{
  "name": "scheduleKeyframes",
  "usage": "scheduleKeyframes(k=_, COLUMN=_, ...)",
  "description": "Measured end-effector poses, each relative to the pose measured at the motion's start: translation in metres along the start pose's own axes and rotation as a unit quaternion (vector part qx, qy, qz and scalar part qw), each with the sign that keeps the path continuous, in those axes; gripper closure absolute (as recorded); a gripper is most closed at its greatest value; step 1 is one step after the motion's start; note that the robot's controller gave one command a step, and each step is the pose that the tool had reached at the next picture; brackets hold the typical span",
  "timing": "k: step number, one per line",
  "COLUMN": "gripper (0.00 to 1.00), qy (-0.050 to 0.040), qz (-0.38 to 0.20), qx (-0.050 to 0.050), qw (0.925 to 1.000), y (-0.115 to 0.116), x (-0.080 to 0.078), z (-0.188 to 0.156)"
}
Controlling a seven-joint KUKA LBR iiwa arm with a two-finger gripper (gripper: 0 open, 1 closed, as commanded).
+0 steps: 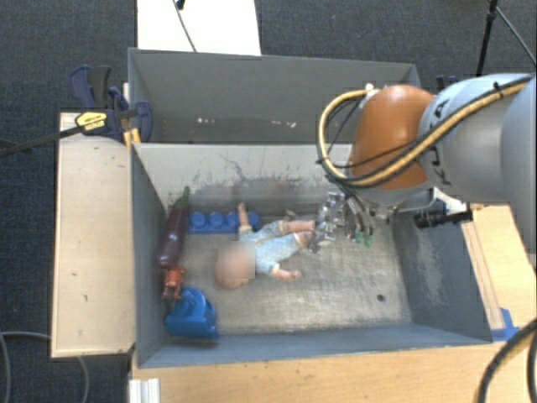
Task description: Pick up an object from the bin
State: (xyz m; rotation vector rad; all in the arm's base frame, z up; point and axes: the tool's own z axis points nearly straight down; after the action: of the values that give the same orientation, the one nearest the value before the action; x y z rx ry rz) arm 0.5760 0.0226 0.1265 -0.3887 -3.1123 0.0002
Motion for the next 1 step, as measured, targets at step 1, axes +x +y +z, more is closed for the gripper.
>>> scheduleKeyframes(k=1, gripper=1.00, qy=-0.0010, qz=0.001, qx=0.000, qw=1.0000, y=0.0045, x=0.0035, z=-0.0685)
